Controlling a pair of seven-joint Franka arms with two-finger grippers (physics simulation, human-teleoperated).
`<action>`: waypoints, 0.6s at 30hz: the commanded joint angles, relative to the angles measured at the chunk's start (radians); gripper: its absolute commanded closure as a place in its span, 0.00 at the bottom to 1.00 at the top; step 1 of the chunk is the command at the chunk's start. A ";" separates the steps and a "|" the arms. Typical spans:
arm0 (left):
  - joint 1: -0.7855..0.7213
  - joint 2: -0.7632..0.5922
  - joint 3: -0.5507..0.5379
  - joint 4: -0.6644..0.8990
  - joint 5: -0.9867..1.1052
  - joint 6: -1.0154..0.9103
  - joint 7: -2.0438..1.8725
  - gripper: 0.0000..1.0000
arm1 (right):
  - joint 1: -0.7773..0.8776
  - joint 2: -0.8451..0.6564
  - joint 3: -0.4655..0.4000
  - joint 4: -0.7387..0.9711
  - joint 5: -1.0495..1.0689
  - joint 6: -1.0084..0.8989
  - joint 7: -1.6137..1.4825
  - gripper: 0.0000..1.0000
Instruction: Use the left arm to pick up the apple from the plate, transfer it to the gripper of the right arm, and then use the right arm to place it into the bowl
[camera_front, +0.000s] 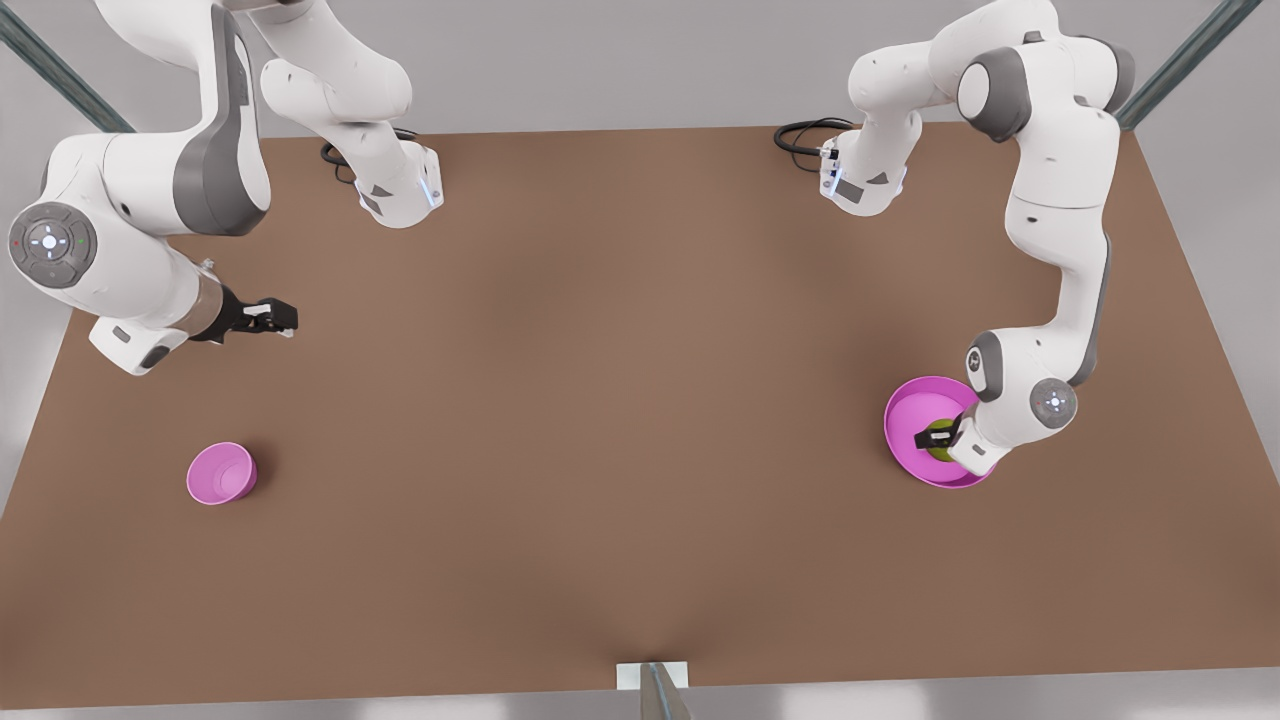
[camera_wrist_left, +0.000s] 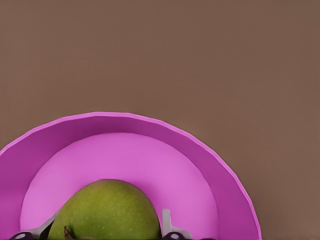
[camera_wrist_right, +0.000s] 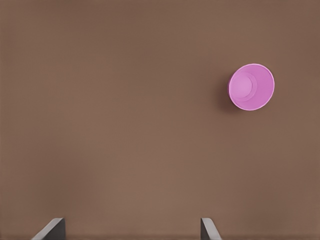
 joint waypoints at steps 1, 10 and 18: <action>0.000 0.000 0.000 -0.001 0.001 0.003 -0.008 0.12 | -0.001 -0.001 0.001 0.000 0.001 -0.001 -0.002 0.00; -0.009 -0.085 -0.011 0.018 -0.281 -0.144 -0.056 0.16 | 0.010 0.039 0.009 0.030 0.031 0.002 -0.024 0.00; -0.048 0.013 -0.298 0.455 -0.511 -0.493 -0.275 0.16 | -0.109 0.820 0.427 0.508 0.663 0.237 -1.022 0.00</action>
